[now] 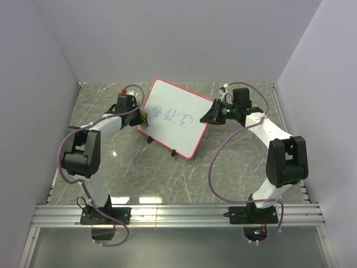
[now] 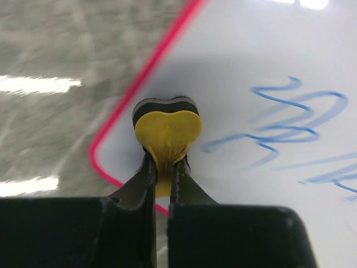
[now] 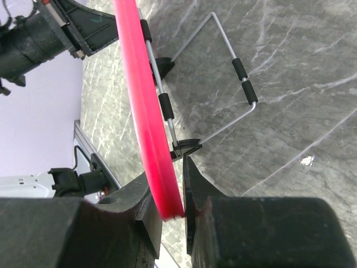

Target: Erase the whiteboard

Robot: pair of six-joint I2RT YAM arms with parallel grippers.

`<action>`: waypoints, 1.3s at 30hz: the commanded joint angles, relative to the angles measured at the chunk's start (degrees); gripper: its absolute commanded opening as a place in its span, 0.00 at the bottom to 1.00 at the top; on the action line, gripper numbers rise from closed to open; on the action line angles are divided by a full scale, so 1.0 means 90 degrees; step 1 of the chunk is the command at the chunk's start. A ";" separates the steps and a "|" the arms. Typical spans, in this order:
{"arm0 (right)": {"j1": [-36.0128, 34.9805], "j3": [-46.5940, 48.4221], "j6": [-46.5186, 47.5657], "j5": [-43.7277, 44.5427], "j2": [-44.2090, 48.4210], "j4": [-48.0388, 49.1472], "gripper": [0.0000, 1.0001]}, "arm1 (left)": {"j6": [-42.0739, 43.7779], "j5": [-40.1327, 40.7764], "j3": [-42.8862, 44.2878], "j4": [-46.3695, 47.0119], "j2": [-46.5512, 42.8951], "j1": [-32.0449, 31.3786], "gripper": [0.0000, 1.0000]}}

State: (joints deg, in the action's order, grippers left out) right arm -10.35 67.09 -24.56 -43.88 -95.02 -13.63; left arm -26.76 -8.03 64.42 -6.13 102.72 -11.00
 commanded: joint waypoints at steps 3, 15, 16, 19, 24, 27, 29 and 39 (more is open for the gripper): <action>-0.0071 -0.0228 0.0180 0.0705 -0.0242 -0.0537 0.00 | 0.0493 -0.0884 0.0692 -0.0207 0.0490 -0.1354 0.00; -0.0061 -0.0042 0.0355 0.0686 -0.0350 -0.0741 0.00 | 0.0182 -0.0670 0.1601 -0.0735 0.0989 -0.1200 0.00; -0.0061 -0.0042 0.0404 0.0686 -0.0350 -0.0771 0.00 | 0.0171 -0.0593 0.1660 -0.0831 0.1028 -0.1083 0.00; -0.0071 -0.0110 0.0463 0.0705 -0.0292 -0.0810 0.00 | 0.0200 -0.0125 0.1933 -0.1192 0.1311 -0.0712 0.00; -0.0061 -0.0276 0.0492 0.0686 -0.0262 -0.0781 0.00 | 0.0287 0.0082 0.2353 -0.1506 0.1780 -0.0320 0.00; -0.0061 -0.0267 0.0482 0.0676 -0.0301 -0.0781 0.00 | 0.0395 0.0179 0.2451 -0.1565 0.1800 -0.0340 0.00; -0.0061 -0.0247 0.0492 0.0666 -0.0321 -0.0790 0.00 | 0.0454 0.0248 0.2461 -0.1604 0.1761 -0.0369 0.00; -0.0090 -0.0120 0.0385 0.0617 -0.0496 -0.0693 0.00 | 0.1205 -0.0220 0.2957 -0.1760 0.1546 -0.1237 0.00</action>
State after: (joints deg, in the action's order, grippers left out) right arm -9.37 67.07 -24.32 -44.45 -96.03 -14.55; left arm -20.27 -7.03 88.27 -19.25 114.19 -15.73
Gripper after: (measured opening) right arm 0.216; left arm 0.078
